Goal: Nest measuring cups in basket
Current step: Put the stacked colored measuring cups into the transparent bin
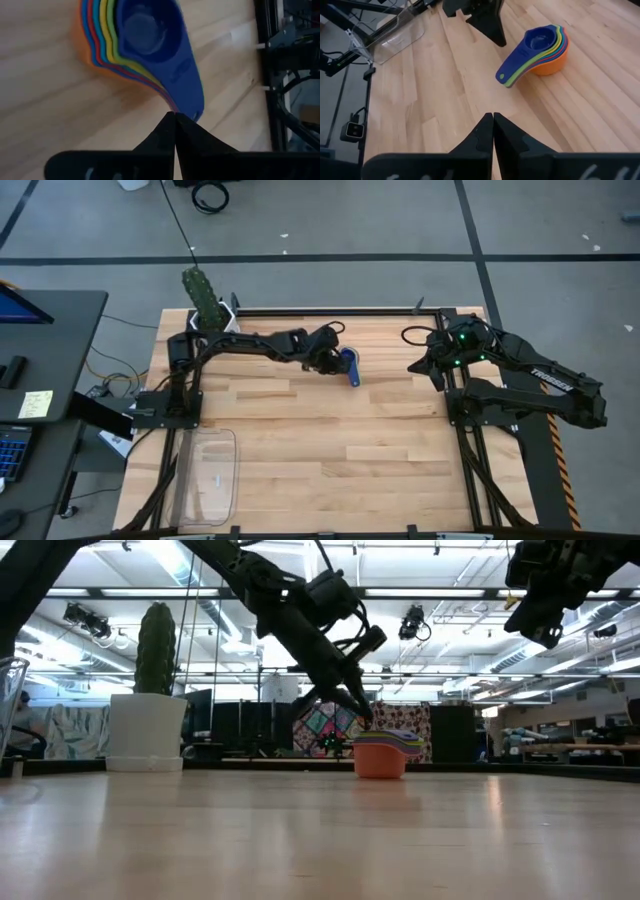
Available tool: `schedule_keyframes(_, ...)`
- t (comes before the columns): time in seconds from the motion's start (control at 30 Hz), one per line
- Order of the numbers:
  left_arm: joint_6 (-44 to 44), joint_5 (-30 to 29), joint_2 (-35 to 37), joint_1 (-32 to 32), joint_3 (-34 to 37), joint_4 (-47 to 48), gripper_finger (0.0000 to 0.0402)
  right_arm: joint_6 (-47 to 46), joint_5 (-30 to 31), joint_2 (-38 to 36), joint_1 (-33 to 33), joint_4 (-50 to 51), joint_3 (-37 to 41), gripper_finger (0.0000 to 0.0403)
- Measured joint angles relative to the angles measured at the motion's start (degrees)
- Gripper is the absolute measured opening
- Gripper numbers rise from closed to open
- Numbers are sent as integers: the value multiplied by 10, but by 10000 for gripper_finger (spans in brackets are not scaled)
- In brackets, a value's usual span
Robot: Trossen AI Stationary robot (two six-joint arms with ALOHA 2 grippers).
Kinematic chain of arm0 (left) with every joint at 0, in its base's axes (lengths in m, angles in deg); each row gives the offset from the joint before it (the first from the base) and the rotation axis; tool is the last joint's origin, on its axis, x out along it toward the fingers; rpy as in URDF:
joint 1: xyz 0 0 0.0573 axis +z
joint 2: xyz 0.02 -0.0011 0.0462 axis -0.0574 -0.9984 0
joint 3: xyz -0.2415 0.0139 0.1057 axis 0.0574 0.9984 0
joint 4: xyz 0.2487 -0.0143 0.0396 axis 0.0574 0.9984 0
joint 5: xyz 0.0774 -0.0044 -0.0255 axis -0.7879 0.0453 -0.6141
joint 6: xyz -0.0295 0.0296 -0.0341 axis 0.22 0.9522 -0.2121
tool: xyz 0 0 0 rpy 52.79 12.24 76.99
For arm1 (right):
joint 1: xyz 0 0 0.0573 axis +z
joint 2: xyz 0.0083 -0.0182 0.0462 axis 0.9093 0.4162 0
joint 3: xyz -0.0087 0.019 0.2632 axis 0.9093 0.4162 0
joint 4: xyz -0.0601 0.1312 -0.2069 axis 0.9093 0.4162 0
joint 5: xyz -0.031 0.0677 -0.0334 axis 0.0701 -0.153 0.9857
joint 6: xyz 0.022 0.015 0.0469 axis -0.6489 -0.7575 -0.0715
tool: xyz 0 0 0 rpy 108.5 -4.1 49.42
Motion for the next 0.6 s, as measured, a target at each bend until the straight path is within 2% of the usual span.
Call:
schedule_keyframes(0.17, -13, 31, -2, -2, 0, -1, 4, 0, 0, 0, 0, 0, 0, 15)
schedule_keyframes(0.6, -81, 14, -2, -12, 0, -1, 6, 1, 0, 0, 0, 0, 0, 14)
